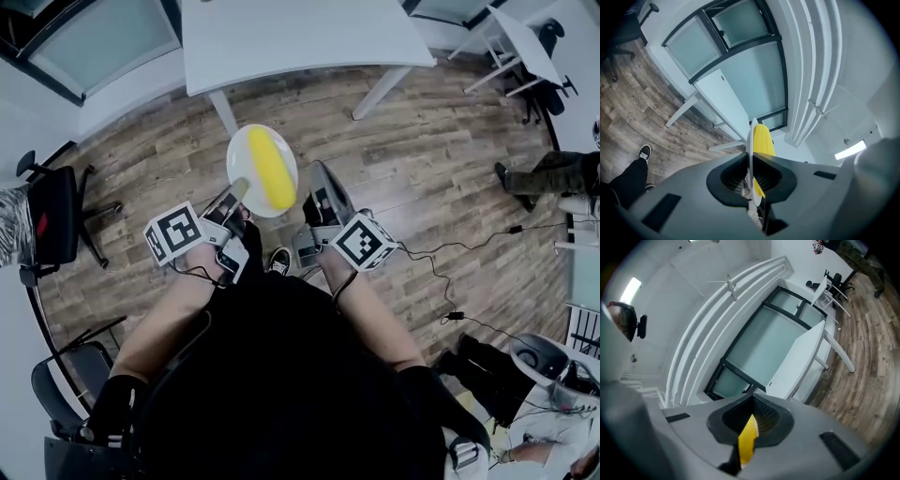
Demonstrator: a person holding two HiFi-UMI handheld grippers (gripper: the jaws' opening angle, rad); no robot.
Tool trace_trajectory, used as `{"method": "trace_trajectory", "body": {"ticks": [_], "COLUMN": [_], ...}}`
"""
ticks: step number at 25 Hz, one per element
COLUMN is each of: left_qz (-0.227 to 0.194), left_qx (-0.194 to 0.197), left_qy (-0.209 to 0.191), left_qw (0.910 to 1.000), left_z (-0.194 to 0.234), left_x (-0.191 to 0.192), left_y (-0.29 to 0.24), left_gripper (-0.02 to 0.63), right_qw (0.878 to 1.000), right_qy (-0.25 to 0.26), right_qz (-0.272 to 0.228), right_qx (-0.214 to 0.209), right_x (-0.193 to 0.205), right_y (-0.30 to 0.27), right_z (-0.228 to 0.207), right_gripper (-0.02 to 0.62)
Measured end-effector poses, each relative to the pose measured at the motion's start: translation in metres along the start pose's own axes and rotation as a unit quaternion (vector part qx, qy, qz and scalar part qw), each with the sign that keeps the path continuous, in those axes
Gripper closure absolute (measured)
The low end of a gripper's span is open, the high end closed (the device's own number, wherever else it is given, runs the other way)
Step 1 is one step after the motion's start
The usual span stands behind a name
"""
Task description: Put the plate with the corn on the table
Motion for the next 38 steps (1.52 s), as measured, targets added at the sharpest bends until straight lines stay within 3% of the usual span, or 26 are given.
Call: {"method": "trace_trajectory", "body": {"ticks": [7, 21, 29, 38], "left_qz": [0.025, 0.052, 0.065, 0.055], "left_qx": [0.005, 0.035, 0.023, -0.004], "left_qy": [0.018, 0.023, 0.031, 0.033], "left_qw": [0.9995, 0.9978, 0.9971, 0.9979], "left_z": [0.0, -0.016, -0.009, 0.003], "left_x": [-0.025, -0.156, -0.197, -0.222], "left_y": [-0.041, -0.104, -0.115, -0.154], "left_gripper": [0.588, 0.586, 0.588, 0.586], "right_qw": [0.999, 0.997, 0.995, 0.997], "right_qy": [-0.036, -0.061, -0.086, -0.056], "right_qz": [0.003, 0.032, 0.026, 0.039], "right_qx": [-0.006, 0.028, 0.034, 0.031], "right_x": [-0.008, -0.012, -0.004, -0.014], "right_y": [-0.041, -0.175, -0.214, -0.26], "right_z": [-0.021, -0.043, -0.045, -0.068], "right_gripper": [0.594, 0.594, 0.593, 0.593]}}
Point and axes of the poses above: the fingertips, and each gripper's own axes: y backward along the fingers, z to its left, x out of its underside, the point moved 2 cm from there along y, backward along the fingers, and after that the axes turned 12 degrees about y, right-handed, at the moved point
